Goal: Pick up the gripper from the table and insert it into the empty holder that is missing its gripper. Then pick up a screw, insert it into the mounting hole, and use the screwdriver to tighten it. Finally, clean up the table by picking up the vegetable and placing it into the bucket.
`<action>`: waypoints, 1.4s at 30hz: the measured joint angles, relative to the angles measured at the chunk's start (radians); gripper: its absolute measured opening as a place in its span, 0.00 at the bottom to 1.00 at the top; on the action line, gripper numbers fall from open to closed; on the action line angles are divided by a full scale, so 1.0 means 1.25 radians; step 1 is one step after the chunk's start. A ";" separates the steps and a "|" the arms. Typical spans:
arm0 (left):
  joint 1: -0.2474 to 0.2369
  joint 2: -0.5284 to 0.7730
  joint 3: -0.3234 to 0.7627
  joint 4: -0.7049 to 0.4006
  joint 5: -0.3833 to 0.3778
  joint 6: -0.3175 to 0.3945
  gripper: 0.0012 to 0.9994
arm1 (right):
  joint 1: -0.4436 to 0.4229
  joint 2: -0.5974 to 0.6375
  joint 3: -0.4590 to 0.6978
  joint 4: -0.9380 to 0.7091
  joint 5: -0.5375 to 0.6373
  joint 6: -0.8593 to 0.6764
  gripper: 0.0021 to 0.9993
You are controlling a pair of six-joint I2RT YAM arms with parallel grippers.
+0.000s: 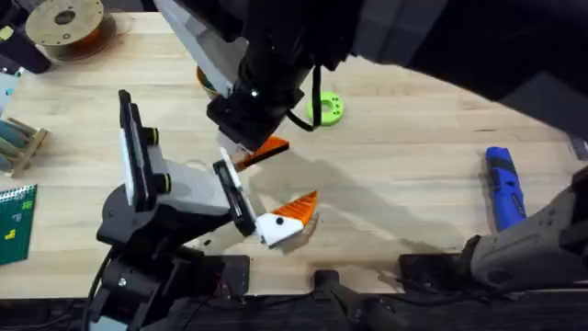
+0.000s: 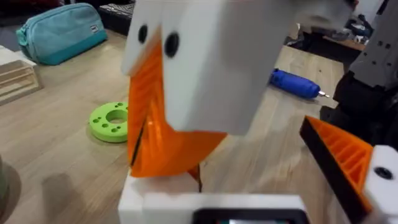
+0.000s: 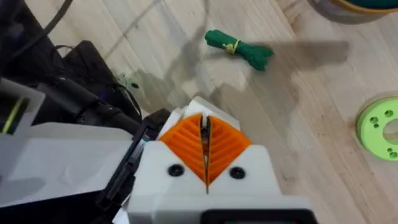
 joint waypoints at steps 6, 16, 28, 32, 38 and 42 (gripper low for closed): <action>-0.001 -0.002 0.000 0.001 0.002 0.020 0.99 | 0.000 -0.010 0.000 -0.005 0.000 0.000 0.00; -0.001 -0.002 0.000 0.001 0.002 0.022 0.99 | 0.000 -0.055 0.000 0.001 -0.009 0.000 0.00; -0.001 -0.002 0.000 0.001 0.002 0.022 0.99 | -0.004 -0.064 0.000 0.015 -0.009 0.003 0.00; -0.001 -0.002 0.000 0.000 0.002 0.022 0.99 | -0.016 -0.064 0.000 0.013 -0.010 0.006 0.00; -0.001 -0.002 0.000 0.000 0.002 0.022 0.99 | -0.073 -0.100 0.000 -0.025 -0.015 0.021 0.00; -0.001 -0.002 0.000 0.001 0.002 0.022 0.99 | -0.074 -0.200 -0.133 0.056 -0.011 0.043 0.00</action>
